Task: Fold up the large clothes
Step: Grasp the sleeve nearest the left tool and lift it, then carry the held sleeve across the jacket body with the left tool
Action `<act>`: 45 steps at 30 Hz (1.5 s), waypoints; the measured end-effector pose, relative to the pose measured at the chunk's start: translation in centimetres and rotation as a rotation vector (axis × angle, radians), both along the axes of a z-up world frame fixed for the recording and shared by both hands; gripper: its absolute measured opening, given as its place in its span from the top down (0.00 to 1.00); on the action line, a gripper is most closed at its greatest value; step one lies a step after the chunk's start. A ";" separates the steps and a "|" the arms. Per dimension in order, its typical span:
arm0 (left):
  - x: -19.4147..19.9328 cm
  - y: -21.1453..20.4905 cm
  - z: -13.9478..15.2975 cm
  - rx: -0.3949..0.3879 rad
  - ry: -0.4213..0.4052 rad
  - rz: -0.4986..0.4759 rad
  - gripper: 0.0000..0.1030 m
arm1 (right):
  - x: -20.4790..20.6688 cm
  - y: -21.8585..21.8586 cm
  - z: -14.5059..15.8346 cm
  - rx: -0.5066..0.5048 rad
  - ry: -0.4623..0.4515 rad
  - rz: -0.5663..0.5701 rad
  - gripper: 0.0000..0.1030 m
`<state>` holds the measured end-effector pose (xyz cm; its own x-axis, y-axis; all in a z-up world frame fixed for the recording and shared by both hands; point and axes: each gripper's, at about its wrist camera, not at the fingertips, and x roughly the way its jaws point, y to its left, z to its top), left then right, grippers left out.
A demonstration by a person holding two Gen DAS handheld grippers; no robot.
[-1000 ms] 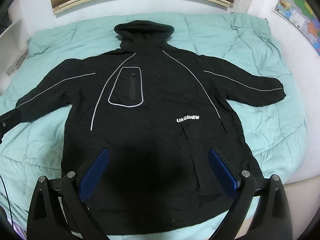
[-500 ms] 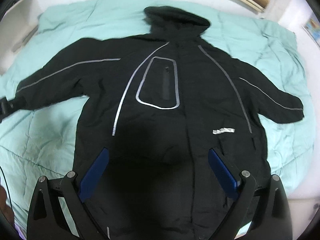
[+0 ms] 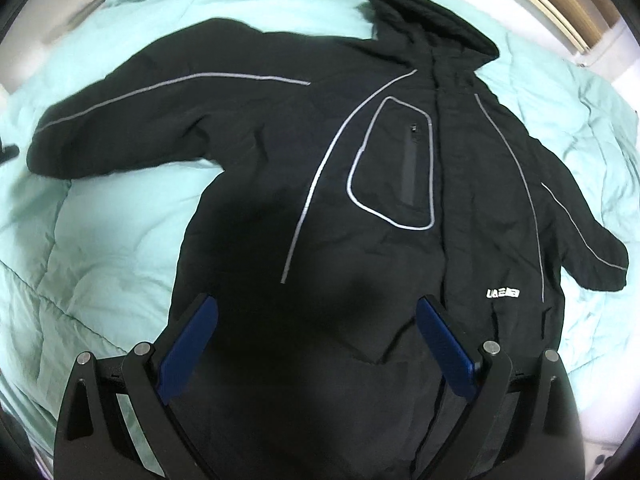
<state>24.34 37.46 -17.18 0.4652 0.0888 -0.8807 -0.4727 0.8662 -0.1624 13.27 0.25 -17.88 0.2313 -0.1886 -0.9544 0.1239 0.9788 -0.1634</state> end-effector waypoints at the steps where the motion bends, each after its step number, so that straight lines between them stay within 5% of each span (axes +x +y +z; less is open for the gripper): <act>1: 0.6 0.6 -0.5 0.002 0.001 0.013 0.02 | 0.2 0.1 -0.3 -0.002 0.006 0.003 0.03; 9: 4.7 3.4 -4.2 -0.092 0.012 0.019 0.02 | 1.2 -0.3 -2.0 -0.007 0.050 -0.005 0.03; 22: 7.2 4.2 -8.0 -0.129 -0.016 0.013 0.06 | 1.9 -1.1 -3.2 -0.007 0.079 -0.016 0.03; 27: 7.3 3.4 -7.6 -0.114 -0.047 -0.046 0.62 | 1.8 -1.2 -3.4 0.001 0.079 -0.011 0.03; 29: 7.0 3.1 -6.7 -0.089 -0.070 -0.065 0.73 | 1.9 -1.3 -3.5 0.004 0.077 -0.009 0.03; 45: 2.5 -2.5 2.4 0.048 -0.220 -0.187 0.85 | 0.8 -4.2 -3.4 0.051 0.058 -0.051 0.03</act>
